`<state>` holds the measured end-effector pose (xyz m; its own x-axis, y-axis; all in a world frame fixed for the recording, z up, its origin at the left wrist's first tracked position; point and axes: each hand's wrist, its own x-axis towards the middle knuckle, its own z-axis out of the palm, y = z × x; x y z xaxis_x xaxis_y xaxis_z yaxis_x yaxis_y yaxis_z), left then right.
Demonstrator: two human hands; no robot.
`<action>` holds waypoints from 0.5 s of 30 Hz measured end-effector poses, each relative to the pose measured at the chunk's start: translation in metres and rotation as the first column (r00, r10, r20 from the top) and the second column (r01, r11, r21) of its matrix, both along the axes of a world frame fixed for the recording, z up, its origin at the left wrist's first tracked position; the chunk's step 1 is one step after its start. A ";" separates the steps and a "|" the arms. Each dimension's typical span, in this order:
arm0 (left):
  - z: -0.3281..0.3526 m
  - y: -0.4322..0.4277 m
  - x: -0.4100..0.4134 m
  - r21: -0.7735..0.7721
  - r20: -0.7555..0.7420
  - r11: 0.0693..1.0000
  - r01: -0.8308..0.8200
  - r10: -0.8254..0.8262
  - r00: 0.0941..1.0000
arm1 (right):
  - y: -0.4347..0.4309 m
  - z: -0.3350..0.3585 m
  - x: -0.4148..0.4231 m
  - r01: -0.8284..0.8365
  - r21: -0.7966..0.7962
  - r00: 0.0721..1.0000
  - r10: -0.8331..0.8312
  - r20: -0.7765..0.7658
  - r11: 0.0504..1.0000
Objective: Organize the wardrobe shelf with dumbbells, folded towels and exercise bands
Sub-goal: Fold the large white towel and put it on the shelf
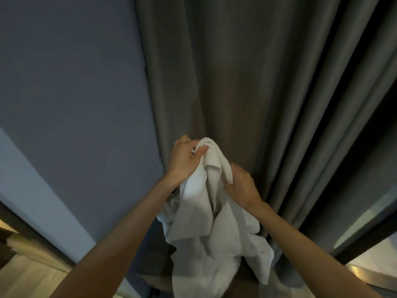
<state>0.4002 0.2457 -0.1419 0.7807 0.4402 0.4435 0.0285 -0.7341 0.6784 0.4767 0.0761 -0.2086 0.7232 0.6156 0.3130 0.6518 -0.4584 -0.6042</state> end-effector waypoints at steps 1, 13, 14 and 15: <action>0.001 0.004 -0.001 -0.038 0.030 0.999 -0.022 0.023 0.999 | -0.006 -0.012 0.003 0.037 -0.030 0.999 -0.038 -0.031 0.999; -0.012 0.062 -0.017 -0.141 -0.283 0.977 -0.160 0.116 0.952 | -0.033 0.067 0.052 0.194 0.381 0.975 -0.136 -0.175 0.904; -0.008 0.060 -0.018 -0.276 -0.203 0.947 -0.164 0.110 0.973 | -0.031 0.081 0.053 0.186 0.393 0.975 -0.119 -0.189 0.901; -0.002 0.056 -0.017 -0.386 -0.112 0.910 -0.153 0.118 0.987 | -0.028 0.093 0.054 0.175 0.381 0.976 -0.109 -0.189 0.908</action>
